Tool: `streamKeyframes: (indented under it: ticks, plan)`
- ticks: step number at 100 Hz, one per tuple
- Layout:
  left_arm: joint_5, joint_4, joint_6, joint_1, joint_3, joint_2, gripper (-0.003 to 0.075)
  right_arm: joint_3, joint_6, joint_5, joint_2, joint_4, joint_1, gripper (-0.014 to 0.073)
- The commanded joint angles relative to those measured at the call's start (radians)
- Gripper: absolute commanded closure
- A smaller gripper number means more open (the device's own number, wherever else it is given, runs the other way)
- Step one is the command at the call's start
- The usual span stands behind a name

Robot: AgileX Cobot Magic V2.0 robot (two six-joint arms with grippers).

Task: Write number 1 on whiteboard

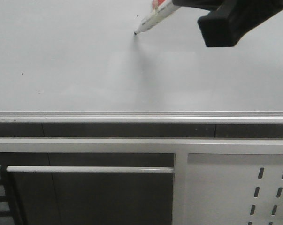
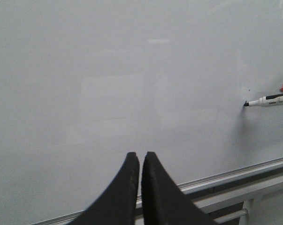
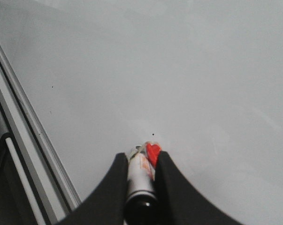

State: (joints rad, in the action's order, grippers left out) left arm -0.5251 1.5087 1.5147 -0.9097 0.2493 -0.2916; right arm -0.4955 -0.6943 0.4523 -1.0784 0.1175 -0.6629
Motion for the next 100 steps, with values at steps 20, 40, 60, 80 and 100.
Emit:
streamKeyframes:
  ticks: [20,40,60,80,100]
  plan:
    - [0.003,0.008,0.009,-0.008,0.026,-0.008,0.0738,-0.027,-0.009,0.108,0.011,0.011,0.006,0.0644]
    - [0.003,0.008,0.009,-0.008,0.026,-0.008,0.0738,-0.027,-0.009,0.108,0.011,0.032,0.006,0.0644]
    - [0.003,0.008,0.009,-0.008,0.026,-0.008,0.0738,-0.027,-0.009,0.082,-0.021,0.046,0.006,0.0644]
    - [0.003,0.008,0.009,-0.008,0.026,-0.008,0.0738,-0.027,-0.009,0.074,-0.051,0.053,0.006,0.0644]
    - [0.003,0.008,0.009,-0.008,0.026,-0.008,0.0738,-0.027,-0.009,0.068,-0.059,0.085,0.006,0.0644]
